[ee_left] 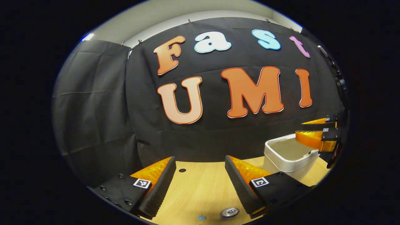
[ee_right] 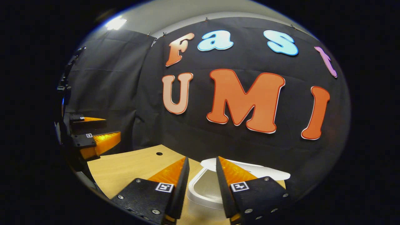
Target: Press the lid of the desktop garbage bin to open it, pick up the crumpled paper on the desktop and throw it into the bin, then pick up the pop can on the desktop and drop it into the bin, and finally close the garbage bin lid.
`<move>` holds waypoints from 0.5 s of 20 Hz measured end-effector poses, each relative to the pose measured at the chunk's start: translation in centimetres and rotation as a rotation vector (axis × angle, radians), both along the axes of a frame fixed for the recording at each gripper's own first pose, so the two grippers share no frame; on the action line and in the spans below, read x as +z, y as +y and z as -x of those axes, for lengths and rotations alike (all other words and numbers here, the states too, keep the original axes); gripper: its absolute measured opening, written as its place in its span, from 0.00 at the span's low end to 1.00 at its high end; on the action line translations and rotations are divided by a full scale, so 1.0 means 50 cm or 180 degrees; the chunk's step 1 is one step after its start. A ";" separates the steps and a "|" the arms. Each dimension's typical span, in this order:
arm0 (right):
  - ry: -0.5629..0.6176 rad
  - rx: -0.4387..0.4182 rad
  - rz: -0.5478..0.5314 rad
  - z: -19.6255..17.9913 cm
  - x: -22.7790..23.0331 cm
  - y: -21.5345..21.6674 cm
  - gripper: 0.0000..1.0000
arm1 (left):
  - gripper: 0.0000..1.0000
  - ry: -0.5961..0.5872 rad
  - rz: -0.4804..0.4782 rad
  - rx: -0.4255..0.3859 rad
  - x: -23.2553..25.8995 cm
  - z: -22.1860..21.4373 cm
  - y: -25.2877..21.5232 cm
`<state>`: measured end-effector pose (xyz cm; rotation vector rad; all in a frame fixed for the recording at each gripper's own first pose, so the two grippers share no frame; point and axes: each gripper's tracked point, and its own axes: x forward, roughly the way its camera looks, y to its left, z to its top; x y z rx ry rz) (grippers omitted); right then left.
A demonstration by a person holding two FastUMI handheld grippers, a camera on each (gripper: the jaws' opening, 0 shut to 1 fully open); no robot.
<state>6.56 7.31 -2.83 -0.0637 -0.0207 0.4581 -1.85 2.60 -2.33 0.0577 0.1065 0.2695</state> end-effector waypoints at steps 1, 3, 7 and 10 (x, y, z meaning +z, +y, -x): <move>0.0026 0.0072 -0.0003 0.009 -0.007 0.019 0.62 | 1.00 0.0026 0.0031 -0.0021 -0.005 -0.002 -0.002; 0.0072 0.0184 0.0018 0.025 -0.023 0.048 0.73 | 1.00 0.0075 0.0057 -0.0026 -0.013 0.005 0.004; 0.0334 0.0267 0.0196 0.046 -0.100 0.099 0.91 | 1.00 0.0312 0.0225 -0.0159 -0.055 0.012 -0.003; 0.0622 0.0257 0.0279 0.061 -0.151 0.126 0.95 | 1.00 0.0571 0.0296 -0.0276 -0.092 0.025 -0.010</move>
